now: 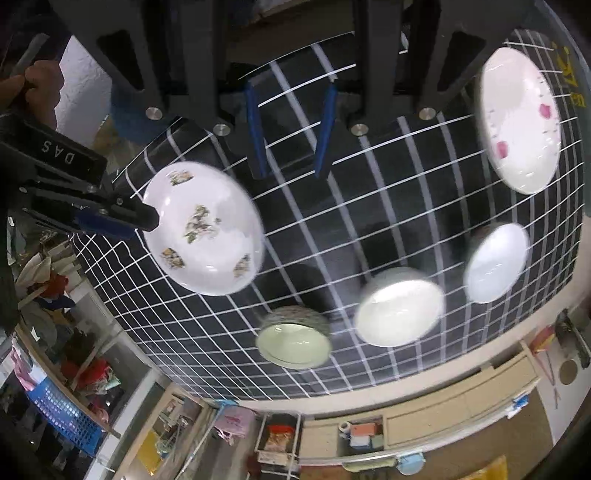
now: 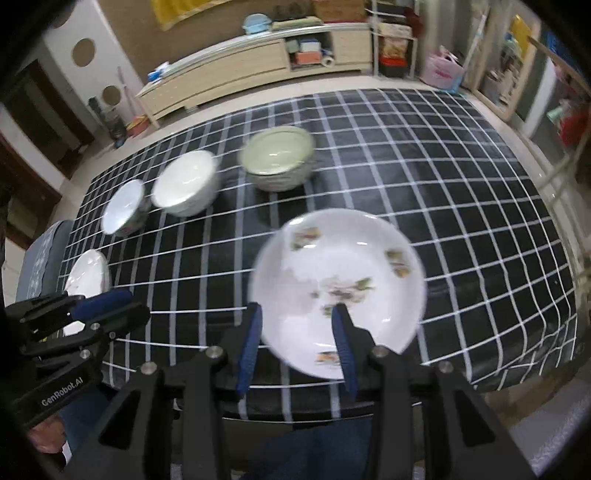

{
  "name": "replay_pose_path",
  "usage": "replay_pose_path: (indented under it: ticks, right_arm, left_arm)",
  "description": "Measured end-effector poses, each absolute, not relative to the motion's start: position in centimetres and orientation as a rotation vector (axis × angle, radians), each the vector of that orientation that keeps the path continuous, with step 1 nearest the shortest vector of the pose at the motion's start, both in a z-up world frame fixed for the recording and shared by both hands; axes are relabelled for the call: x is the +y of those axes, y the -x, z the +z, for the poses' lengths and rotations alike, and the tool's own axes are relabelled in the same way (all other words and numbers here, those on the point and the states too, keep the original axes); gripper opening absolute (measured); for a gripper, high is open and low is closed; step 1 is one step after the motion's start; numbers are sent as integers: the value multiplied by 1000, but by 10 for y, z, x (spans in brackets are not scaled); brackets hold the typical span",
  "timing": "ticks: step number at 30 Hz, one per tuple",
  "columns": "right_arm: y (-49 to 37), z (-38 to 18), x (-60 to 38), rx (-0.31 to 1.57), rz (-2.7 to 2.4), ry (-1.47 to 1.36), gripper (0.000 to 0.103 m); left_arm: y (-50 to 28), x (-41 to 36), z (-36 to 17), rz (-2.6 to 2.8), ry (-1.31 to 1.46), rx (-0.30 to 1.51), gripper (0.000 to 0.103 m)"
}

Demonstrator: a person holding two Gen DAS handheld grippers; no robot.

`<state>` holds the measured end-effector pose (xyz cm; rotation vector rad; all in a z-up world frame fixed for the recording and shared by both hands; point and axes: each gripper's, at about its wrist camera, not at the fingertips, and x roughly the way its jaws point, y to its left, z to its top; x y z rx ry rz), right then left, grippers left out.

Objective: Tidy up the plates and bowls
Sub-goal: 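Grasp the rim of the cartoon bear plate with the right tool, then lift the bear plate and carry it toward the stacked plates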

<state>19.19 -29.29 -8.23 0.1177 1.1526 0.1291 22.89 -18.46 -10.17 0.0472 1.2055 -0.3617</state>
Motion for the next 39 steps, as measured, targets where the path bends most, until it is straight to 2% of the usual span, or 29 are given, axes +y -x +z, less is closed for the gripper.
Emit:
replay_pose_path:
  ticks: [12,25,27,29,31,35,39]
  right_arm:
    - [-221,-127,-372,1223,41,-214,44]
    - [-251,-168,-391,1294,20,-245,44]
    - [-252,-171,-391,1299,11,-218,36]
    - [-251,-174,-389,1306,10,-203,23]
    - [-249,-173,-387,1302,-7,-172,19]
    - [-242,-171,-376,1280,-50,-68,19]
    - [-235,-170,-371,1304,-25,-90,19]
  left_arm:
    - [-273,-229,-152,-342,2,1316,25]
    - [-302,-241,-196,-313,37,1386,25]
    - [-303,-243,-198,-325,40,1385,20]
    - [-303,-247,-196,-340,31,1381,16]
    - [-301,-250,-196,-345,19,1375,12]
    - [-295,-256,-197,-320,11,1355,10]
    - [-289,-242,-198,-317,35,1359,10]
